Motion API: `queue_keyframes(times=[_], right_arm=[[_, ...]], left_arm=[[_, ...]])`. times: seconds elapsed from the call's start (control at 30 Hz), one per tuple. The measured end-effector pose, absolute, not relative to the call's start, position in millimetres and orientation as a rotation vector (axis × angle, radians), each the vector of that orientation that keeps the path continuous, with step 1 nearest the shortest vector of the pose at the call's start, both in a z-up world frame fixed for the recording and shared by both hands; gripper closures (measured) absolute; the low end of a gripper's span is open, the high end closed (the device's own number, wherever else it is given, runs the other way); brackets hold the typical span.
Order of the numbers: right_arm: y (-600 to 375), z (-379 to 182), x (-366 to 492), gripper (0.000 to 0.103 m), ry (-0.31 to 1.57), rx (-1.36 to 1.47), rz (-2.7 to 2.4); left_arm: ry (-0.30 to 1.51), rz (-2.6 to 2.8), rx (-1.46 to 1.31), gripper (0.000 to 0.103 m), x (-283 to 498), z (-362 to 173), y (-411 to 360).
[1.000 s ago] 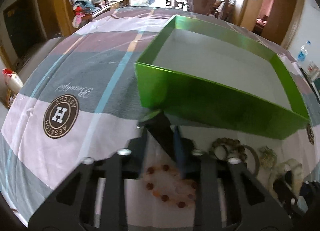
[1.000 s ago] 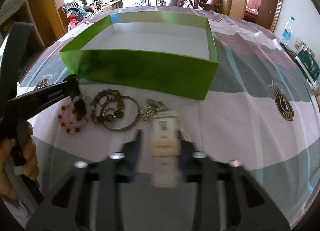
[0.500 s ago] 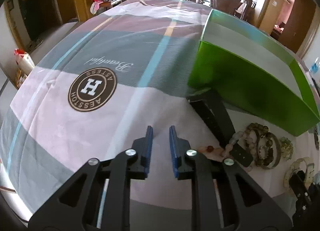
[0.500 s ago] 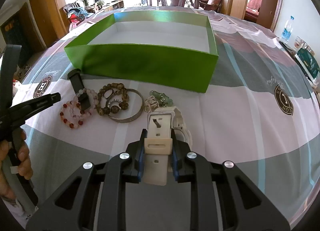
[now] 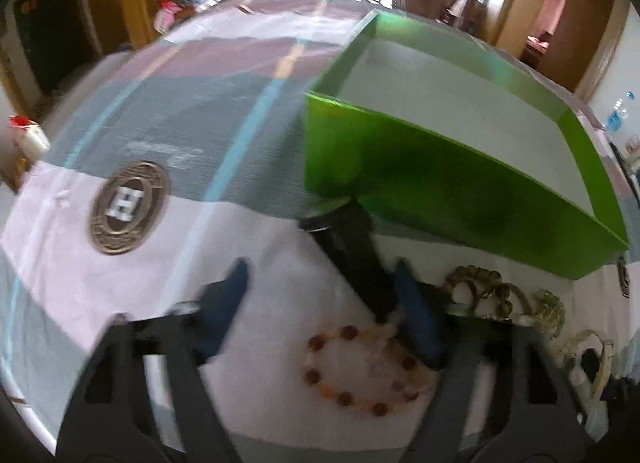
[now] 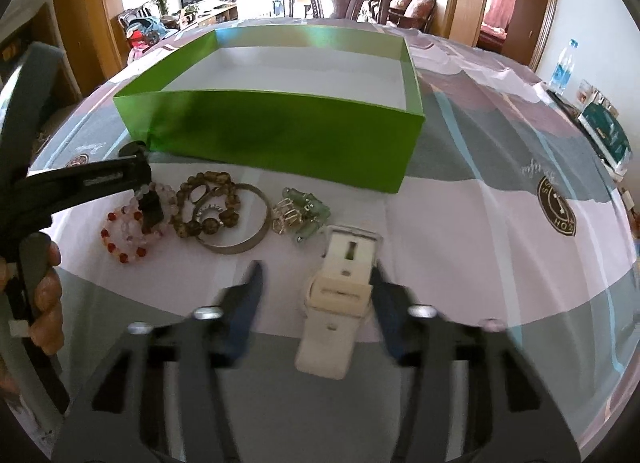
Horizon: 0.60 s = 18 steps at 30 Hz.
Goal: Organize jewelry
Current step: 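Lift both held watches and carry them over the green box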
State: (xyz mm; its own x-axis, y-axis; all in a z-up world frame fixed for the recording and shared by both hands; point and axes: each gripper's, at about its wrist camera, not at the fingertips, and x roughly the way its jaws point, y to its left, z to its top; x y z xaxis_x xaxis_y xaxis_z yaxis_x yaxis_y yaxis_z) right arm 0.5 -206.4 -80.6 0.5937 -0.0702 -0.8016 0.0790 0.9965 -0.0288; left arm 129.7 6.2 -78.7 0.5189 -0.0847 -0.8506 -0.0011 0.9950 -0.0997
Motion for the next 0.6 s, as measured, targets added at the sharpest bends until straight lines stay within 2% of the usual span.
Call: queue_keyframes(times=[0.03, 0.1, 0.37, 0.4, 0.43, 0.6], right_arm=[[-207.5, -80.0, -0.4, 0.078, 0.925, 0.013, -0.1], [-212.7, -79.4, -0.3, 0.081, 0.921, 0.039, -0.083], [-226.6, -73.6, -4.3, 0.081, 0.915, 0.091, -0.058], [-227.5, -72.6, -3.9, 0.081, 0.912, 0.093, -0.055], [-228.3, -70.9, -3.2, 0.081, 0.908, 0.095, -0.053], [-224.6, -67.5, -0.8, 0.081, 0.903, 0.103, -0.042]], left_arm=[[1.024, -0.079, -0.115, 0.064, 130.0, -77.6, 6.8], [1.023, -0.125, -0.135, 0.082, 130.2, -74.5, 8.1], [1.026, -0.095, -0.175, 0.087, 119.5, -68.2, 47.9], [1.028, -0.102, -0.189, 0.09, 118.5, -65.9, 51.5], [1.027, -0.109, -0.201, 0.098, 117.9, -62.3, 55.0], [0.97, -0.164, -0.19, 0.099, 116.4, -33.0, 54.2]])
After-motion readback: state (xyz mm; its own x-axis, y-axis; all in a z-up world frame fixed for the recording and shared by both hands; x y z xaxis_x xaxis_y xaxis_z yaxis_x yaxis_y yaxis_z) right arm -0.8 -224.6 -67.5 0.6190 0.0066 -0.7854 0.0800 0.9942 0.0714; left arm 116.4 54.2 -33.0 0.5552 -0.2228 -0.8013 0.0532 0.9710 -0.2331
